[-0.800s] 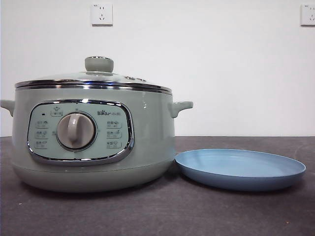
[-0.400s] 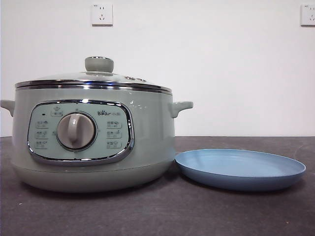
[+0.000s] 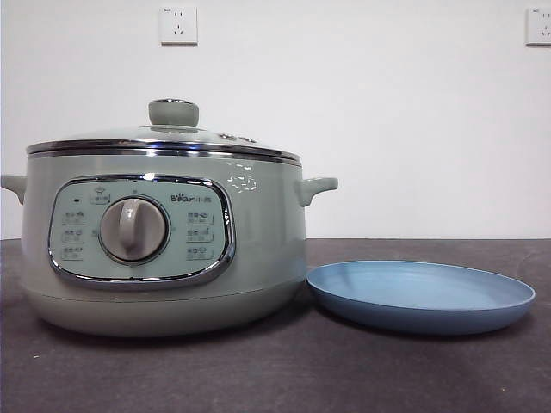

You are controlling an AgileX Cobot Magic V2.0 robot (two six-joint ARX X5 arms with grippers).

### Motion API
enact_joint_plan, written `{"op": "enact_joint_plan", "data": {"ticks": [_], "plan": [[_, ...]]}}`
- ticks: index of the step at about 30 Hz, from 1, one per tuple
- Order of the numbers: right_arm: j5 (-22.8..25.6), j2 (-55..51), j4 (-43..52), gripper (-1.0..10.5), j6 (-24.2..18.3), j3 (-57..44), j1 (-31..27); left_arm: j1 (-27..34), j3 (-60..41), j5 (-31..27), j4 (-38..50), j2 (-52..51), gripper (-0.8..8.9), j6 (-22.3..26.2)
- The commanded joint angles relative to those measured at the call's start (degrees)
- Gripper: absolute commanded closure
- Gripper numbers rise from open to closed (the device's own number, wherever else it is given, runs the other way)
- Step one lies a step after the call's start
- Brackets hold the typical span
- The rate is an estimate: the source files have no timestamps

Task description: Take the pumpkin out from the steamer,put the pumpkin in the blue plate,close the lid

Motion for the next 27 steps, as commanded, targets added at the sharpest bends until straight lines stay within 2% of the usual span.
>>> {"op": "enact_joint_plan", "data": {"ticks": [1,7,13,15,17,20,21,24,27], "plan": [[-0.2,3.2,-1.0,9.6,-3.6,3.7,0.0,0.2,3.1,4.0,0.3,4.0,8.21,6.3],[-5.5,10.9,-6.9,9.6,-10.1,12.7,0.0,0.2,9.9,14.5,-0.2,11.7,8.21,10.2],[-16.5,17.5,-13.7,9.6,-16.3,20.2,0.0,-0.1,15.2,27.7,-4.0,17.7,8.21,10.9],[-19.1,18.9,-15.1,9.6,-17.9,21.6,0.0,-0.4,16.2,30.6,-4.4,18.8,8.17,10.9],[-20.1,19.5,-15.5,8.9,-18.3,22.2,0.0,-0.7,16.5,31.4,-4.4,18.8,8.17,10.9],[-20.2,19.7,-15.4,6.9,-18.3,22.3,0.0,-1.1,16.6,31.5,-4.0,18.8,7.96,10.8],[-20.2,19.7,-15.4,6.3,-18.2,22.3,0.0,-1.1,16.6,31.5,-4.0,18.8,7.29,10.8],[-19.8,19.7,-15.5,5.3,-18.2,22.3,0.0,-1.1,16.6,29.9,-4.0,18.8,4.31,10.2],[-19.2,19.7,-16.3,5.3,-18.2,22.3,0.0,-1.1,16.6,29.0,-4.0,18.8,4.05,8.9]]}}
